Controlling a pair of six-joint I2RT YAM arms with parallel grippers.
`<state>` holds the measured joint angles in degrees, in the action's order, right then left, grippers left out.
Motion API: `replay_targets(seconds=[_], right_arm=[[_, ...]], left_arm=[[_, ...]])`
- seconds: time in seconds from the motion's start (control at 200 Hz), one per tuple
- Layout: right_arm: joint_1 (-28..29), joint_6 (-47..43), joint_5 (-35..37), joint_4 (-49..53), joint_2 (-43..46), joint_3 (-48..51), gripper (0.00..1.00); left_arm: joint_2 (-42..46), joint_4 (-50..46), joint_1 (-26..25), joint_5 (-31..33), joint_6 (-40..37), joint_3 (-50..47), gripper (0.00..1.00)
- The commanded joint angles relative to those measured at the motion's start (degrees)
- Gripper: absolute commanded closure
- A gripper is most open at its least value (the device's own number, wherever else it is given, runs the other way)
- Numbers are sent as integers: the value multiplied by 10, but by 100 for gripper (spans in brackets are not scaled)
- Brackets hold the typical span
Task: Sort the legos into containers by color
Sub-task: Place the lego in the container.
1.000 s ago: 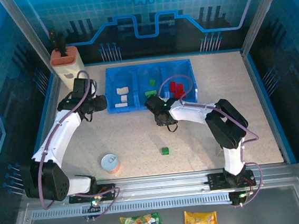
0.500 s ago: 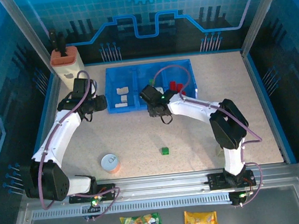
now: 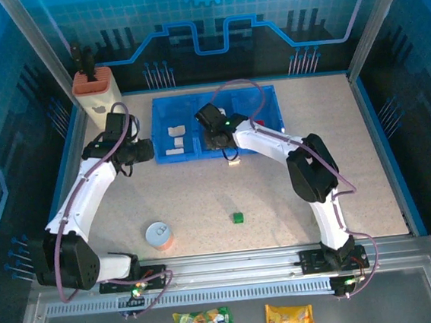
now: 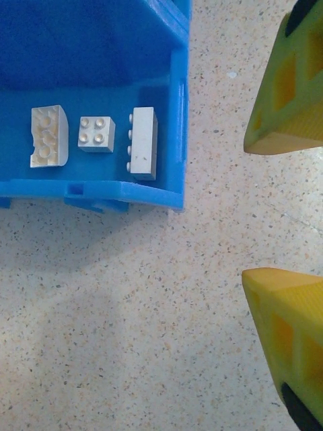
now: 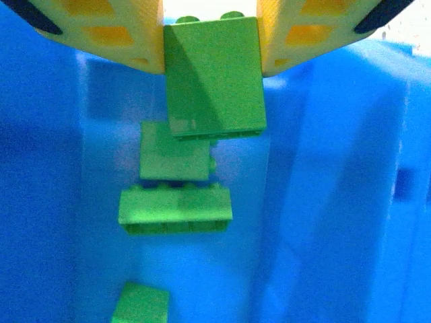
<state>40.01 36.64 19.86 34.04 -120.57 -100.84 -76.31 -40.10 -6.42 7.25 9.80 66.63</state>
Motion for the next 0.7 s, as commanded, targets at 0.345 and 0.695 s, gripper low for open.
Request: replay_targets(seconds=[0.345, 0.695], right_arm=[[-42, -43, -42, -30, -120, -146, 64], [-53, -51, -43, -38, -171, -188, 63]], left_arm=[[37, -55, 5, -47, 13, -21, 51], [42, 8, 5, -59, -1, -74, 51]])
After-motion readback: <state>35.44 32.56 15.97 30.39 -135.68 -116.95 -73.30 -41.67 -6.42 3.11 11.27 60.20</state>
